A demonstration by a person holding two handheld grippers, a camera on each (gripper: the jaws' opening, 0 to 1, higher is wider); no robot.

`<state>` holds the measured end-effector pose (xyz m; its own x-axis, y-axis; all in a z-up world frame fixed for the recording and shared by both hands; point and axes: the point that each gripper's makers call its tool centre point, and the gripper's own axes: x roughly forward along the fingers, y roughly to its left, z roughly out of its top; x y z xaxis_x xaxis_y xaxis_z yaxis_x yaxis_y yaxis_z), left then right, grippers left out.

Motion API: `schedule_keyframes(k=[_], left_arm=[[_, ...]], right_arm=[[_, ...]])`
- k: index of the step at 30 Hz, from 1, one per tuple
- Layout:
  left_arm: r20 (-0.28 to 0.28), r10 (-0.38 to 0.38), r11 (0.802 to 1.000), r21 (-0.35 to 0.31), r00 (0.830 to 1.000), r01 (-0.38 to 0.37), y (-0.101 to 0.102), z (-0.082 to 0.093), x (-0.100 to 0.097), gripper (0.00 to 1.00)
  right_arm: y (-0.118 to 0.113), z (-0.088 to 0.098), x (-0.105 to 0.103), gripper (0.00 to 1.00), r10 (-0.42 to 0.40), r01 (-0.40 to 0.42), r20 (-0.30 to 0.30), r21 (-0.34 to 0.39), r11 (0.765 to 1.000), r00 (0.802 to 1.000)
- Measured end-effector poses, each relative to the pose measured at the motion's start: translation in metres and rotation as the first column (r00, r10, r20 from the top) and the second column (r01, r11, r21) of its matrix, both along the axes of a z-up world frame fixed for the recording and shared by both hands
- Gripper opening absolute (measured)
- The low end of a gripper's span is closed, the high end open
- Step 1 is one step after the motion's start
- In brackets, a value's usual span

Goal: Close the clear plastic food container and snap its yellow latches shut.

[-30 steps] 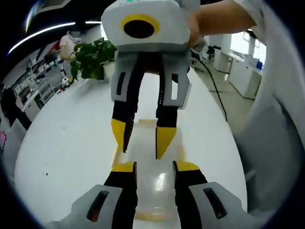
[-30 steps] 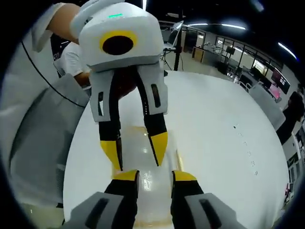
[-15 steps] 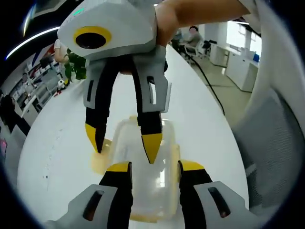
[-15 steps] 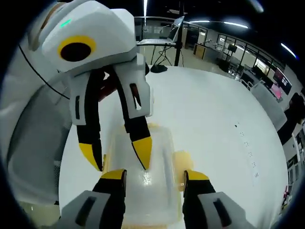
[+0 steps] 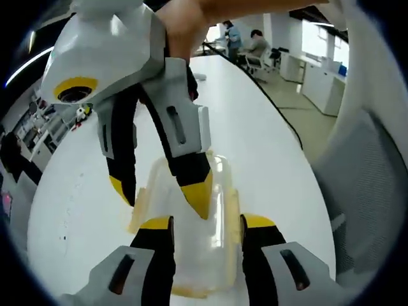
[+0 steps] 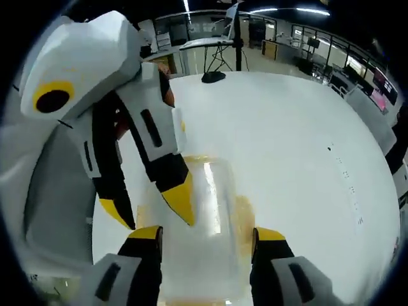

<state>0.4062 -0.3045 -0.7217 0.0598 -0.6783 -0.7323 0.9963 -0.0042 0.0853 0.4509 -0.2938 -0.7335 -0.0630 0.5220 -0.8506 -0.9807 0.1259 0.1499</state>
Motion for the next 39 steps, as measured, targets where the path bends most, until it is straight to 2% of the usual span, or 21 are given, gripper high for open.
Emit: schedule_keyframes(k=[2,8,13,17,22,24,28,34,37,39], left_arm=[[0.017,-0.008,1.000,0.017,1.000,0.008,0.002,-0.002,0.001,0.41],[0.032,-0.016,1.000,0.017,0.999,0.015,0.000,-0.003,0.001,0.41],[0.040,-0.017,0.999,0.029,0.999,0.016,-0.001,-0.004,0.001,0.42],[0.082,-0.049,0.997,0.062,0.995,0.044,0.000,-0.007,-0.001,0.42],[0.106,-0.062,0.995,0.088,0.992,0.053,0.000,-0.008,0.000,0.43],[0.105,-0.052,0.995,0.090,0.993,0.043,0.001,-0.008,0.000,0.43],[0.140,-0.040,0.994,0.107,0.989,0.025,-0.001,-0.009,-0.001,0.43],[0.152,-0.041,0.992,0.123,0.988,0.023,0.000,-0.010,0.001,0.42],[0.215,-0.084,0.989,0.139,0.973,0.054,-0.001,-0.013,0.004,0.46],[0.208,-0.069,0.989,0.140,0.976,0.040,-0.002,-0.014,0.004,0.46]], right_arm=[[0.000,0.000,-0.001,0.53,0.003,-0.003,-0.012,-0.010,1.000,1.000],[0.000,-0.001,-0.002,0.53,0.026,-0.027,-0.023,-0.037,0.999,0.999],[0.000,-0.001,-0.003,0.52,0.053,-0.054,-0.017,-0.047,0.997,0.998],[0.000,-0.002,-0.003,0.52,0.057,-0.058,-0.021,-0.052,0.997,0.998],[0.001,-0.003,-0.002,0.53,0.063,-0.065,-0.038,-0.058,0.996,0.997],[0.001,-0.004,-0.002,0.53,0.068,-0.071,-0.049,-0.053,0.996,0.996],[0.001,-0.005,-0.002,0.52,0.075,-0.079,-0.072,-0.053,0.996,0.995],[0.003,-0.008,-0.003,0.52,0.084,-0.100,-0.127,-0.123,0.987,0.988],[0.002,-0.010,-0.004,0.52,0.084,-0.105,-0.151,-0.138,0.985,0.985],[0.002,-0.010,-0.003,0.52,0.086,-0.111,-0.169,-0.144,0.983,0.982]])
